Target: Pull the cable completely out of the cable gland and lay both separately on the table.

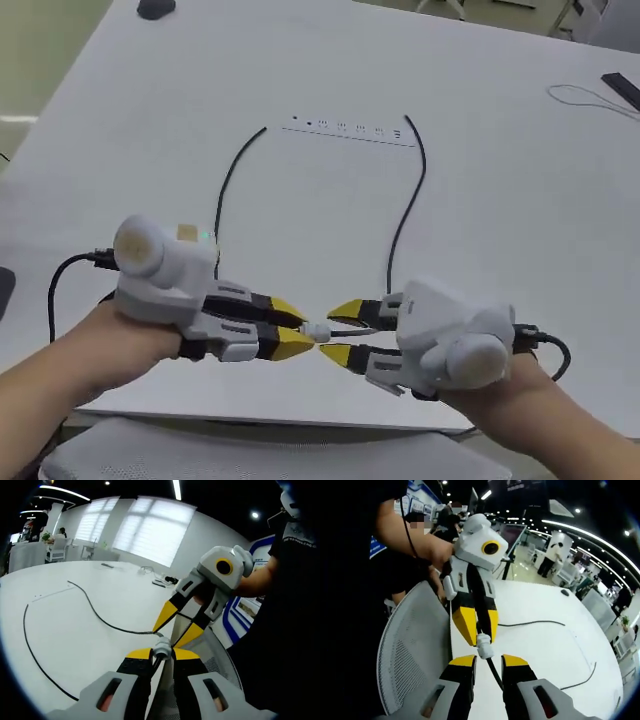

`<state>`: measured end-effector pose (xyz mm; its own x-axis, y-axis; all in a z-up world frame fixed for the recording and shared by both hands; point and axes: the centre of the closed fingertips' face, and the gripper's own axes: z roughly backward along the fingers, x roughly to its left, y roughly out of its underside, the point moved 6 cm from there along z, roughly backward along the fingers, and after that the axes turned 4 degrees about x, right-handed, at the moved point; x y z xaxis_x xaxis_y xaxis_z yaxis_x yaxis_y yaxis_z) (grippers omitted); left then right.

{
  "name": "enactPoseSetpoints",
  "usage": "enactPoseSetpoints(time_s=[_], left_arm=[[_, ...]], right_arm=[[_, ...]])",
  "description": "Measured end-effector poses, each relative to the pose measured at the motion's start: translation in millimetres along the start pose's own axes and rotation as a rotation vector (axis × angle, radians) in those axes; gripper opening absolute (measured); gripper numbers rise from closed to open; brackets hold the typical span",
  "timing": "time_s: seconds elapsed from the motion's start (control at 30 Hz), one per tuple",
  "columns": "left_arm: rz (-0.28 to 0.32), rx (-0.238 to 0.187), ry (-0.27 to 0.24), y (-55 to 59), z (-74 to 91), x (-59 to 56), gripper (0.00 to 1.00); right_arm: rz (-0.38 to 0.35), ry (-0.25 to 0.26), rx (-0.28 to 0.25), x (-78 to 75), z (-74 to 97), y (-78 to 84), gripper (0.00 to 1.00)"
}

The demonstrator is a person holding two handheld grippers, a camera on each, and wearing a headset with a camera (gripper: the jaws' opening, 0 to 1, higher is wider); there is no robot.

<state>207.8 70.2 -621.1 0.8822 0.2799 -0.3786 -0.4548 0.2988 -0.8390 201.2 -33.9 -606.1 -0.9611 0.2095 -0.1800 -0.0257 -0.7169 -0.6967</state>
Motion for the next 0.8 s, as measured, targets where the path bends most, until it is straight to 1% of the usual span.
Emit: enactPoseSetpoints(time_s=[0.03, 0.1, 0.13, 0.2, 0.23, 0.3, 0.37, 0.4, 0.47, 0.53, 0.57, 0.67, 0.73, 0.8], left_arm=[[-0.026, -0.015, -0.02, -3.6, 1.8, 0.4, 0.15], [-0.049, -0.028, -0.031, -8.8, 5.0, -1.0, 0.15], [-0.075, -0.033, -0.046, -12.5, 6.9, -0.4, 0.15], [-0.093, -0.035, -0.056, -18.0, 8.9, -0.7, 0.15], [-0.103, -0.038, -0.062, -19.6, 9.4, -0.3, 0.15], [-0.123, -0.035, -0.074, -25.9, 11.1, 0.7, 0.14], [-0.151, -0.04, -0.083, -33.0, 12.6, 1.9, 0.14], [-0.151, -0.041, -0.081, -35.4, 13.0, 2.3, 0.14], [-0.158, -0.042, -0.084, -40.7, 13.3, 4.0, 0.15], [-0.17, -0.04, -0.081, -44.9, 12.4, 4.7, 0.15], [-0.173, -0.039, -0.075, -46.1, 11.4, 5.3, 0.15], [-0.176, -0.034, -0.074, -46.2, 8.9, 7.9, 0.15], [-0.171, -0.033, -0.077, -45.6, 7.8, 10.2, 0.15], [-0.162, -0.034, -0.082, -44.2, 7.6, 13.4, 0.15]], right_arm=[[-0.016, 0.012, 0.006, -1.0, 2.1, 0.1, 0.16], [-0.018, 0.042, 0.022, -3.9, 4.9, 1.2, 0.16], [-0.011, 0.057, 0.028, -5.5, 6.3, 1.6, 0.15], [-0.031, 0.092, 0.03, -8.9, 9.1, 1.9, 0.14], [-0.048, 0.122, 0.022, -12.0, 10.8, 1.3, 0.14], [-0.052, 0.156, 0.009, -15.3, 12.4, -0.4, 0.14], [-0.043, 0.196, 0.002, -17.5, 14.8, -3.4, 0.13], [-0.02, 0.231, -0.008, -19.9, 16.7, -6.6, 0.13], [-0.014, 0.236, -0.017, -19.9, 17.3, -10.0, 0.11], [0.0, 0.259, -0.028, -22.8, 18.1, -13.5, 0.07], [0.003, 0.267, -0.026, -24.7, 17.3, -14.6, 0.06], [0.004, 0.271, -0.026, -27.3, 13.8, -15.8, 0.04], [-0.007, 0.27, -0.025, -26.6, 10.7, -14.4, 0.02], [-0.004, 0.281, -0.024, -25.7, 9.5, -13.3, 0.02]])
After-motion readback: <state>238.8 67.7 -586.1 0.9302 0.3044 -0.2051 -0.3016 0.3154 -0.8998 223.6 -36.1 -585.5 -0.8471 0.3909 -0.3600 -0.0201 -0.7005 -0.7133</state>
